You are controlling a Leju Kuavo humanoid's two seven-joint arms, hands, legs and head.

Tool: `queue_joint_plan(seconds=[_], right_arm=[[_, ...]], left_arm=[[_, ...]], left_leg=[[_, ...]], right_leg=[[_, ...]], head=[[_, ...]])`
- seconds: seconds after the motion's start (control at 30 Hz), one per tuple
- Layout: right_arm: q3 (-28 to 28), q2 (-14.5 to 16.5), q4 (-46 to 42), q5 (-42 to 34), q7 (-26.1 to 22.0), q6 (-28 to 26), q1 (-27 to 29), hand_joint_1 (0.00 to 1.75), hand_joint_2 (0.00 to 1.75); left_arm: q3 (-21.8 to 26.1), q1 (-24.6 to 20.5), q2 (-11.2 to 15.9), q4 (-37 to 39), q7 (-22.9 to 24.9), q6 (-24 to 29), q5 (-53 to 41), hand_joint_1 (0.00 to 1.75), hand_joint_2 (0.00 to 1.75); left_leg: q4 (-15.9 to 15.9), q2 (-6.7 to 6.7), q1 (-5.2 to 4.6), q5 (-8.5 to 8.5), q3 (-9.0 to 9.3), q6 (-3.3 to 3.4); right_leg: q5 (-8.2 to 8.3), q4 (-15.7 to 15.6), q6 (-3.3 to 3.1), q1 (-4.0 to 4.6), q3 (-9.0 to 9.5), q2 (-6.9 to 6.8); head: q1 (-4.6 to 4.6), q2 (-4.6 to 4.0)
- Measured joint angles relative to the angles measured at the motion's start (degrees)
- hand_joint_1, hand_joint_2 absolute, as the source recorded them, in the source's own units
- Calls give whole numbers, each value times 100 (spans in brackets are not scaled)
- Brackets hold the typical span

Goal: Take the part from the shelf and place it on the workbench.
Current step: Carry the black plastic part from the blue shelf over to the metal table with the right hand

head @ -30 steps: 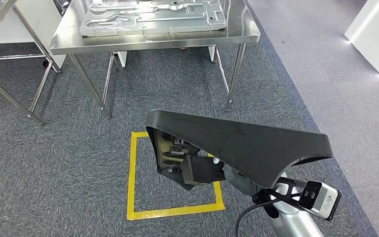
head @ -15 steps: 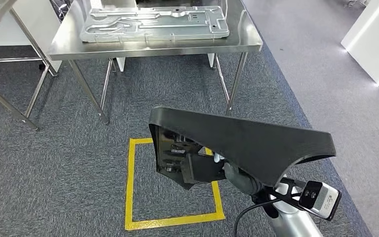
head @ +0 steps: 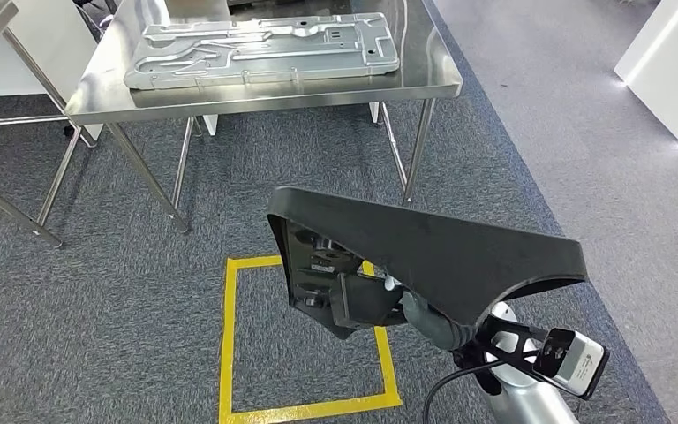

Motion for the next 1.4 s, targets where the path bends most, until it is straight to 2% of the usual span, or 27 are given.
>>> queue_joint_plan(seconds=[0.07, 0.1, 0.13, 0.17, 0.23, 0.27, 0.3, 0.33, 0.43, 0.5, 0.57, 0.6, 0.63, 0.67, 0.73, 0.77, 0.8, 0.9, 0.97, 1.0, 1.1, 1.13, 1.17, 1.23, 1.27, 1.33, 1.4], right_arm=[[0, -1, -2, 15, 0, -3, 13, 173, 175], [0, -2, -1, 33, 0, -11, 21, 173, 175], [0, -2, -1, 60, 0, -24, 29, 173, 175], [0, -2, -1, 88, 0, -38, 34, 173, 175], [1, -2, -4, 118, 1, -53, 44, 173, 175], [1, -2, -8, 108, 0, -47, 47, 173, 175], [-2, -1, -17, 93, 1, -34, 51, 173, 175], [-8, -1, -29, 78, 1, -16, 61, 173, 175], [-55, -2, -82, 51, -1, 29, 93, 173, 175], [-92, -2, -117, 33, -3, 43, 99, 173, 175], [-128, -2, -133, 21, -4, 52, 134, 173, 175], [-145, -2, -134, 20, -3, 59, 163, 173, 175], [-158, -2, -135, 22, -3, 71, 191, 173, 175], [-168, -2, -137, 28, -3, 83, 211, 173, 175], [-186, -2, -143, 52, -3, 103, 230, 173, 175], [-195, -2, -145, 66, -2, 108, 238, 173, 175], [-203, -1, -146, 80, -2, 114, 248, 173, 175], [-213, 5, -167, 115, -1, 148, 302, 173, 175], [-214, 20, -188, 131, -2, 180, 324, 173, 175], [-214, 32, -198, 139, -2, 195, 330, 173, 175], [-212, 62, -209, 177, -1, 224, 365, 173, 175], [-212, 69, -209, 190, -1, 228, 380, 173, 175], [-212, 76, -209, 198, -1, 232, 392, 173, 175], [-213, 93, -210, 207, -1, 237, 405, 173, 175], [-214, 102, -210, 208, -1, 238, 409, 173, 175], [-216, 111, -214, 213, 1, 239, 422, 173, 175], [-222, 115, -233, 219, 2, 242, 445, 173, 175]], left_arm=[[-1, 10, -2, 0, 1, 2, 0, 0, 175], [-1, 22, -2, 0, 2, 3, 1, 0, 175], [0, 33, -2, 0, 5, 4, 1, 0, 175], [1, 39, -2, 0, 8, 7, 2, 0, 175], [1, 40, 3, -1, 13, 14, 2, 0, 175], [1, 38, 6, -1, 13, 18, 1, 0, 175], [1, 42, 9, -1, 11, 21, 1, 0, 175], [1, 53, 14, -1, 7, 23, 0, 0, 175], [2, 79, 19, 0, -19, 9, -8, 0, 175], [2, 58, 20, 0, -32, -3, -22, 0, 175], [1, 40, 20, 0, -43, -9, -31, 0, 175], [0, 40, 20, 0, -47, -11, -33, 0, 175], [0, 43, 19, 0, -50, -13, -36, 0, 175], [1, 47, 19, 0, -51, -14, -37, 0, 175], [2, 47, 17, 0, -50, -13, -37, 0, 175], [2, 42, 17, 0, -50, -11, -37, 0, 175], [1, 36, 17, 0, -45, -7, -36, 0, 175], [1, 25, 17, 0, -20, 4, -25, 0, 175], [2, 17, 11, 0, -13, 9, -6, 0, 175], [2, 9, 8, 0, -11, 11, 2, 0, 175], [3, 9, 2, 0, -11, 15, 8, 0, 175], [3, 20, 2, 0, -11, 15, 8, 0, 175], [3, 30, 2, 0, -11, 15, 8, 0, 175], [3, 40, 4, 0, -12, 15, 6, 0, 175], [3, 40, 7, 0, -13, 15, 5, 0, 175], [4, 40, 13, 0, -14, 15, 2, 0, 175], [4, 52, 16, 0, -15, 15, 0, 0, 175]], left_leg=[[736, 0, 3, -306, -473, -19], [922, 0, 1, -361, -640, -22], [902, 2, -1, -293, -710, -12], [672, 7, -7, -105, -675, 11], [-86, 23, -39, 408, -441, 91], [-385, 30, -68, 536, -351, 129], [-559, 34, -96, 613, -298, 169], [-616, 34, -122, 603, -287, 204], [-723, 21, -95, 618, -151, 290], [-783, 15, -66, 594, -38, 333], [-791, 4, -64, 534, 26, 353], [-791, -3, -62, 497, 63, 349], [-791, -11, -59, 456, 112, 342], [-791, -19, -54, 411, 172, 328], [-791, -30, -43, 311, 304, 285], [-787, -38, -43, 263, 358, 253], [-792, -40, -45, 217, 390, 212], [-761, -35, -50, 152, 476, 89], [-557, -30, -35, 68, 442, 40], [-302, -28, -24, -38, 314, 19], [758, -26, -12, -441, -366, -27], [892, -26, -12, -438, -516, -29], [797, -26, -13, -300, -556, -22], [95, -23, -28, 243, -391, 40], [-238, -19, -51, 417, -299, 78], [-579, -17, -102, 512, -197, 164], [-637, -27, -111, 492, -141, 232]], right_leg=[[-67, 0, -35, 23, 59, -3], [-106, 0, -43, 36, 98, -8], [-149, 0, -46, 49, 150, -18], [-198, 0, -46, 60, 216, -34], [-301, -3, -21, 81, 357, -61], [-343, -6, 2, 85, 399, -74], [-376, -13, 33, 84, 417, -85], [-387, -2, 68, 83, 424, -96], [-392, 164, 160, 79, 422, -77], [-537, 624, 205, 55, 172, -31], [-827, 1317, 255, 22, -308, -5], [-916, 1556, 283, 2, -516, -3], [-893, 1615, 308, -15, -637, -3], [-733, 1457, 327, -30, -646, -4], [-181, 718, 325, -49, -444, -6], [-21, 386, 303, -39, -341, -10], [62, 179, 264, -24, -274, -13], [50, 77, 122, 0, -192, 1], [37, 39, 41, -15, -75, 4], [13, 25, 8, -15, -21, 2], [-98, 20, -45, 16, 79, 7], [-140, 21, -48, 26, 125, 14], [-186, 21, -48, 34, 185, 21], [-293, 17, -37, 50, 332, 27], [-339, 12, -23, 57, 397, 24], [-406, 1, 32, 61, 466, 25], [-412, 40, 105, 69, 504, 29]], head=[[0, 0], [0, 0], [0, 0], [0, 0], [1, 0], [1, 0], [1, 0], [1, 0], [0, 0], [0, 0], [0, 0], [0, 0], [0, 0], [0, 0], [0, 0], [1, 0], [1, 0], [-1, 0], [-1, 0], [-2, 0], [-2, 0], [-2, 0], [-1, 0], [-1, 0], [0, 0], [-1, 0], [-2, 0]])
